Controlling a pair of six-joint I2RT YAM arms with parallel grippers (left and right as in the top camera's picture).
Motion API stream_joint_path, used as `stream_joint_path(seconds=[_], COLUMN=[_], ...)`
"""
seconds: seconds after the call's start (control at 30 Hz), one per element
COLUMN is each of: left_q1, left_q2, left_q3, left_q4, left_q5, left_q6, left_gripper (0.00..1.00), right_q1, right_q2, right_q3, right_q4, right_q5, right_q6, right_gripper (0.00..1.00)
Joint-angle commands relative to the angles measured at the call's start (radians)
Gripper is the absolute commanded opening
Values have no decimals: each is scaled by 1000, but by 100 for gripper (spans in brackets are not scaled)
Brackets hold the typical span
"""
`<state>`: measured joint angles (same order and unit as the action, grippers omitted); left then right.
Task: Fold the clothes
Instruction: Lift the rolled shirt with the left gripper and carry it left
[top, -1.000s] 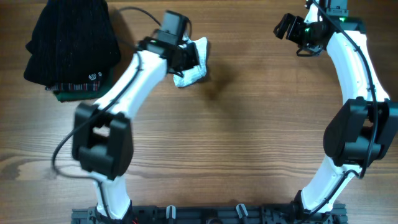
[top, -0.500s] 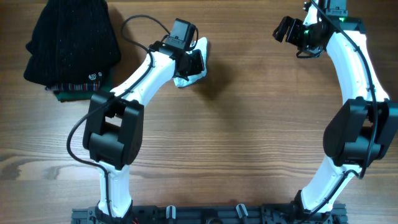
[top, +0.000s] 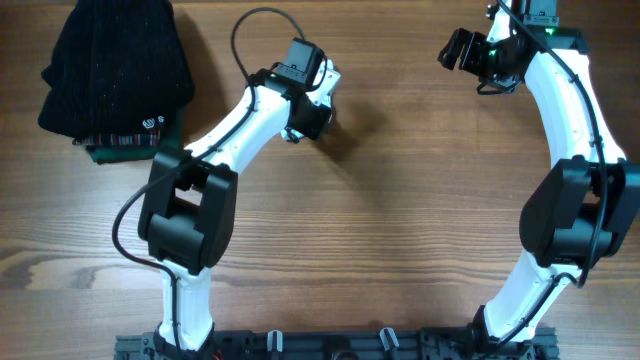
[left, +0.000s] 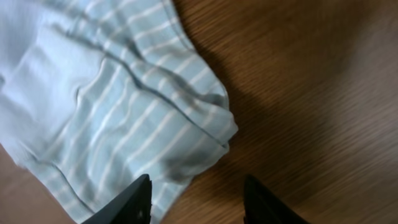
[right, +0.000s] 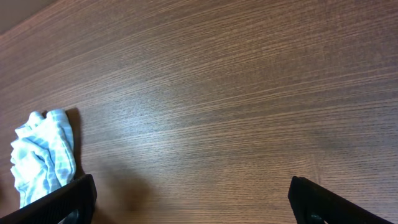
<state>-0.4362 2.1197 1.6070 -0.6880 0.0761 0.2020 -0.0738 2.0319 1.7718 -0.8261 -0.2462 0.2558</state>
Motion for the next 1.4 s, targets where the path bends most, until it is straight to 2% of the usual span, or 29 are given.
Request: stream_joint_path(seconds=[0.0,0.13,0.6,0.77,0.8,1.0,1.17,1.2,1.3,1.33,1.37], left_q1=[-9,-11,-62,-81,-81,-80,-77,-77,-77,-77,-77], left_q2=[26,48,93,152,163,215,217,217,217,217,217], left_q3=[-5,-5,-5,-5,-5,-5,-5,-5,-5,-5,-5], left_q4=[7,6,2,76,86,168,220,229,237,237,236], left_q5=[-84,-107,-193,-308,-332,-475,-486,-485,-486,-486,-486], left_q6=[225,290,293,292,291,288,288,288,288,288,287], left_gripper=[50,52,52,51,47,47,46,42,17,11,9], right_q1=[2,2,3,3,3,3,3,3,3,3,3], right_q2=[-10,-10,-10,-10,-10,-9,-8,-8,-8,-8,-8], right_q3=[8,8,8,8,8,6,6,6,6,6,6], right_q4=[0,0,23,25,25,28,37,40,43,44,46], right_q5=[-13,-13,-17,-17,-17,-16,-16,-16,-16,-16,-16], right_q6=[-20,-20,-17,-20,-20,-21,-21,-21,-21,-21,-21], right_gripper=[99,100,100,100,100,100,100,99,100,100,99])
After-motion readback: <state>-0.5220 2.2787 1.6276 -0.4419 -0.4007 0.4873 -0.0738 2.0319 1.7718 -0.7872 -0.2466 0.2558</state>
